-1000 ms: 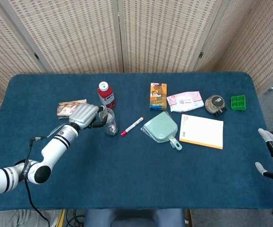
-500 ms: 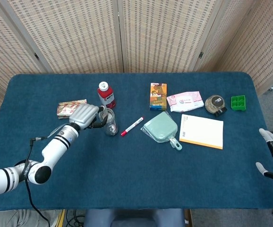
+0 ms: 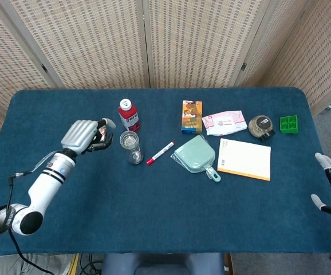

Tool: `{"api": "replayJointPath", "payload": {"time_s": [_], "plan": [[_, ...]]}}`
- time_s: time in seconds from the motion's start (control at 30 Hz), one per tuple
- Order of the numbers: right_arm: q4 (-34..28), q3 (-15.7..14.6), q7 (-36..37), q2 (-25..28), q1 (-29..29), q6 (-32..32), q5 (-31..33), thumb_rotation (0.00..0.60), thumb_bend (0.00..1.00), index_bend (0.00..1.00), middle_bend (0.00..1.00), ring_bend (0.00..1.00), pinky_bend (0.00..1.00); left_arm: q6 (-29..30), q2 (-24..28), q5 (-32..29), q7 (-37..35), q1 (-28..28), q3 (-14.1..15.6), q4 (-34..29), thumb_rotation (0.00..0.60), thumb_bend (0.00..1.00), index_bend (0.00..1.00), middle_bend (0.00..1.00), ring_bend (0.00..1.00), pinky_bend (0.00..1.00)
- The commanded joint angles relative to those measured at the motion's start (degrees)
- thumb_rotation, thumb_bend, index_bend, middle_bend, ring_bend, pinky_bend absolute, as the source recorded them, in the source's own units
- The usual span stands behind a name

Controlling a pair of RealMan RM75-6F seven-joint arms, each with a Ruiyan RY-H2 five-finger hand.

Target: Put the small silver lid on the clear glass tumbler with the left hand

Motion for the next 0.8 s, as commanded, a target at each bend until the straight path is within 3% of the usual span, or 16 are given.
{"api": "replayJointPath", "payload": {"time_s": [0.03, 0.17, 0.27, 0.4, 0.57, 0.8], "plan": [[-0.36, 0.20, -0.01, 0.38, 0.44, -0.45, -0.15, 0.600, 0.24, 0.00, 0.12, 0.03, 0.07, 4.68, 1.89, 1.30, 1.45, 3.24, 1.13, -2.32, 0.304, 0.49, 0.31, 0.78, 0.71, 1.00], [-0.69, 0.48, 0.38, 0.86, 1.40, -1.81, -0.08, 0.600, 0.24, 0.00, 0.12, 0.03, 0.07, 10.29, 2.90, 1.97, 4.56, 7.08, 3.09, -4.62, 0.487, 0.49, 0.30, 0.65, 0.62, 0.96], [-0.71, 0.65, 0.25, 0.81, 2.15, -2.89, 0.10, 0.600, 0.24, 0.00, 0.12, 0.03, 0.07, 14.94, 3.33, 2.79, 6.98, 10.45, 4.89, -6.45, 0.578, 0.47, 0.30, 0.54, 0.52, 0.80], [-0.37, 0.82, 0.11, 0.35, 2.98, -3.94, 0.24, 0.600, 0.24, 0.00, 0.12, 0.03, 0.07, 20.24, 3.69, 5.25, 7.99, 15.68, 7.71, -8.17, 0.600, 0.45, 0.28, 0.43, 0.40, 0.62], [0.08, 0.77, -0.28, -0.41, 3.61, -4.81, 0.28, 0.600, 0.24, 0.00, 0.12, 0.03, 0.07, 25.48, 3.38, 10.00, 7.05, 21.67, 10.81, -8.40, 0.600, 0.44, 0.27, 0.36, 0.33, 0.52], [0.72, 0.45, -1.06, -1.97, 3.98, -5.17, 0.03, 0.600, 0.24, 0.00, 0.12, 0.03, 0.07, 30.66, 0.79, 15.19, 6.06, 28.24, 13.47, -6.88, 0.600, 0.44, 0.27, 0.35, 0.32, 0.49]]}}
